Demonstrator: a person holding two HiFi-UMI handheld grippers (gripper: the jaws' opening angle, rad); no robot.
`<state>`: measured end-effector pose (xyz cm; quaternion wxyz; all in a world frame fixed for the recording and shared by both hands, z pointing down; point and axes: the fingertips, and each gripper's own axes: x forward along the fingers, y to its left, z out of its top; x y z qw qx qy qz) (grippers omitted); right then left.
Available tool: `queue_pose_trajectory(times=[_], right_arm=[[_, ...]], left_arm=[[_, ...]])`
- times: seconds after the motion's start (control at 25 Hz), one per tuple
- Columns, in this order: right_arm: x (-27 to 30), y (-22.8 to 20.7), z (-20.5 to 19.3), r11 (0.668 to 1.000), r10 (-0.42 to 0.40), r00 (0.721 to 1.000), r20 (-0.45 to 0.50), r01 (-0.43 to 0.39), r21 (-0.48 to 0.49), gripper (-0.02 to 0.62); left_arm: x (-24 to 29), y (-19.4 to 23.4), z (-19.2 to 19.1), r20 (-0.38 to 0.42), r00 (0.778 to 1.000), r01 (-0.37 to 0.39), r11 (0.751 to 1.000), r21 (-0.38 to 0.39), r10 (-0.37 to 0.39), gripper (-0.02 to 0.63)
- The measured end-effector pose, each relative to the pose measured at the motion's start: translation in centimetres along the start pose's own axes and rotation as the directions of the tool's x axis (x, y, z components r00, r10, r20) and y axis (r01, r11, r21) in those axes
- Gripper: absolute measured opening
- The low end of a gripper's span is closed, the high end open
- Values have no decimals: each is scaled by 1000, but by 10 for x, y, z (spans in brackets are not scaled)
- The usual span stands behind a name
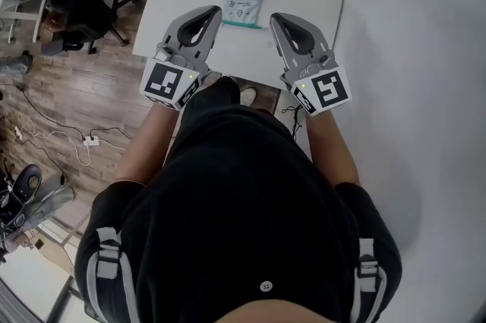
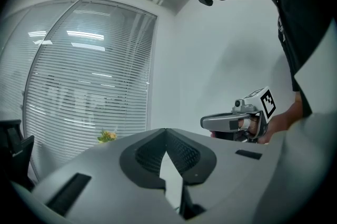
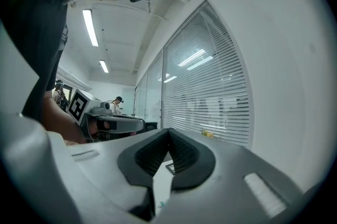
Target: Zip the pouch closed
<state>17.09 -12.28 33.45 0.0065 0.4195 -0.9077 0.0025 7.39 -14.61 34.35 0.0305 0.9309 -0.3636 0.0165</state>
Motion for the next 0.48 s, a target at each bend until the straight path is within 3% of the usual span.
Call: queue_pose_trajectory(times=[0.48], right_arm=[[1, 0, 4, 1000, -3, 1000, -4, 3, -27, 11]], left_arm=[[-3, 3, -3, -17, 1000, -1, 1000, 1, 1, 9]])
